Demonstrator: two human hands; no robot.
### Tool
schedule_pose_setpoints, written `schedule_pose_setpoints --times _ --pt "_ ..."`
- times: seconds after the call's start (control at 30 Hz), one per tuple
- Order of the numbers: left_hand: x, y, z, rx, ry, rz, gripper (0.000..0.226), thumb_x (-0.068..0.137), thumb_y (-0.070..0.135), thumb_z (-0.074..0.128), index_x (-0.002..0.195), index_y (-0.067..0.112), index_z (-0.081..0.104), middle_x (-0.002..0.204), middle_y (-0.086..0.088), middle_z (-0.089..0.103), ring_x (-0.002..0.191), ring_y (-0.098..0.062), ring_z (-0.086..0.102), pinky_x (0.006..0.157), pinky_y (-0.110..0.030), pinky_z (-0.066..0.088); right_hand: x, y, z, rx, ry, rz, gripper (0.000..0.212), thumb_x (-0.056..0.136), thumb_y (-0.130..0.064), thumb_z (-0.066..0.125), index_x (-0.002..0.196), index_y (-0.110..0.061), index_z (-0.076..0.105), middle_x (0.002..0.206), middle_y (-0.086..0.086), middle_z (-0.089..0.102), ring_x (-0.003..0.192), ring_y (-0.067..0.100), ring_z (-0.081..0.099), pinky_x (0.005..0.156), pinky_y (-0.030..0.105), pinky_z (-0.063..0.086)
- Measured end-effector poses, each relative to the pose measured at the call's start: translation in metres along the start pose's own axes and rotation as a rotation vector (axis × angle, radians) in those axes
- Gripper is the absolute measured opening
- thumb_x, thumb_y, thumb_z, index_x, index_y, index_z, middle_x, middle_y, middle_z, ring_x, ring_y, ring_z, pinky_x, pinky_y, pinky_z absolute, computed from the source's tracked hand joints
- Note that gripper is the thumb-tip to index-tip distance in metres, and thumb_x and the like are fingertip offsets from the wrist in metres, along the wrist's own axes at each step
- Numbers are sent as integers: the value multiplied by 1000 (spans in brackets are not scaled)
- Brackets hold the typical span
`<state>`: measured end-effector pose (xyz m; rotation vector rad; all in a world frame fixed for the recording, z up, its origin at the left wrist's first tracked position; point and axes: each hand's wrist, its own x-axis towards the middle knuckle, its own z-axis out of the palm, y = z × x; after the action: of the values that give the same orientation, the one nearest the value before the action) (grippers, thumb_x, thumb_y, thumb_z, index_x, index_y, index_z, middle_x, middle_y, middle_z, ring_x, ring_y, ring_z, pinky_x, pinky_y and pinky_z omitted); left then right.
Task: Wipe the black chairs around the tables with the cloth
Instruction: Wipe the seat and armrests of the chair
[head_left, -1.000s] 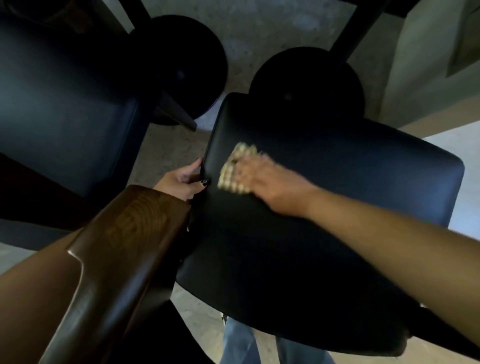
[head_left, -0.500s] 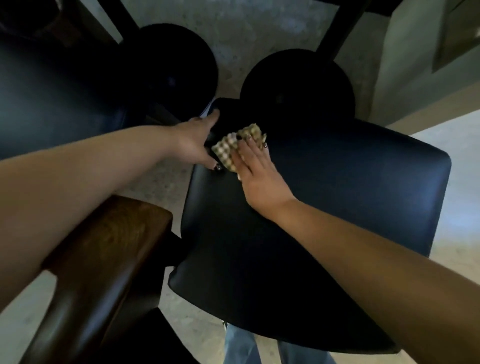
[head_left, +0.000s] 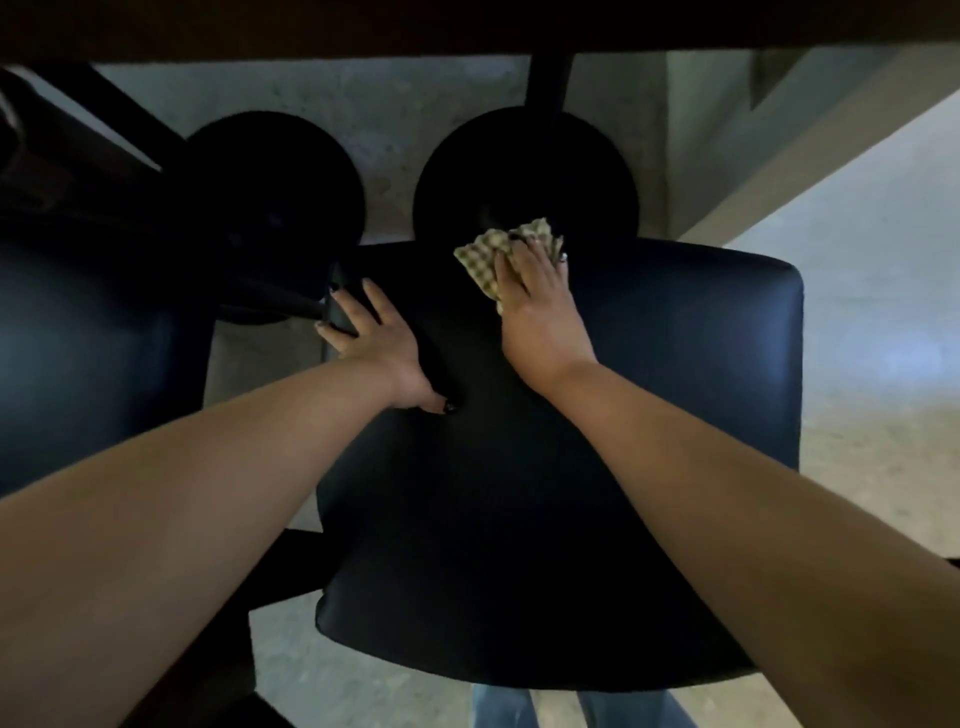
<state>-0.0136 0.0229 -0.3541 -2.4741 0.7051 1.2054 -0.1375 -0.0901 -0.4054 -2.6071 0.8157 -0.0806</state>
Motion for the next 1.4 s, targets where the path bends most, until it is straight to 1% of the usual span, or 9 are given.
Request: schedule_pose_setpoints --times 0.27,0.43,0.53,0.67,0.77,0.97,1.1,1.23,1.4 --pt "-6 14 12 34 75 127 151 58 60 84 146 21 -32 151 -21 -36 138 -58 -18 112 -64 21 -84 122 -59 54 147 618 64 90 4 39 150 -9 23 159 13 10 147 29 0 120 42 -1" --pt "-10 14 13 36 112 114 148 58 58 85 149 23 -27 155 -18 -32 139 -57 -14 106 -61 33 -72 119 -59 203 335 1031 54 98 -7 34 151 -8 22 159 14 8 147 28 2 119 33 6" --pt "-11 15 13 44 133 104 148 57 57 85 150 24 -25 156 -17 -30 140 -56 -12 103 -60 38 -46 87 -45 159 339 926 61 90 -1 40 148 -1 24 157 20 10 146 35 2 119 43 1" --pt "-12 11 12 48 144 118 146 58 56 86 151 27 -23 157 -14 -27 142 -53 -11 104 -57 37 -28 -3 -4 140 192 537 67 86 -2 44 149 -1 20 158 21 7 146 36 -2 116 44 -8" --pt "-13 3 12 32 182 141 125 76 26 79 151 31 -21 159 -7 -26 145 -48 -10 105 -52 42 -25 -65 21 127 66 325 69 90 -2 45 150 1 11 157 23 -1 145 37 -11 114 46 -12" --pt "-14 -19 -2 260 81 221 148 57 40 92 148 35 -26 158 -5 -28 148 -40 1 105 -50 42 -55 -13 -1 69 -9 107 64 85 3 44 147 -4 29 158 15 16 147 33 2 115 43 -8" --pt "-13 -22 -7 330 119 238 144 61 34 91 150 35 -21 161 -6 -21 146 -39 17 100 -49 48 -99 80 -38 42 120 469 70 79 11 47 146 -4 33 156 19 21 145 37 9 118 47 1" --pt "-9 -23 -5 405 166 224 144 59 42 91 149 35 -21 162 -6 -16 144 -38 25 89 -47 52 -121 121 -56 145 246 919 59 94 -3 37 150 -6 21 158 17 10 146 34 4 119 45 13" --pt "-9 -22 -5 490 221 207 145 56 50 89 150 34 -20 163 -6 -10 140 -35 35 80 -43 53 -96 80 -32 131 367 981 57 93 -1 37 149 -2 23 157 20 10 144 40 5 117 49 14"
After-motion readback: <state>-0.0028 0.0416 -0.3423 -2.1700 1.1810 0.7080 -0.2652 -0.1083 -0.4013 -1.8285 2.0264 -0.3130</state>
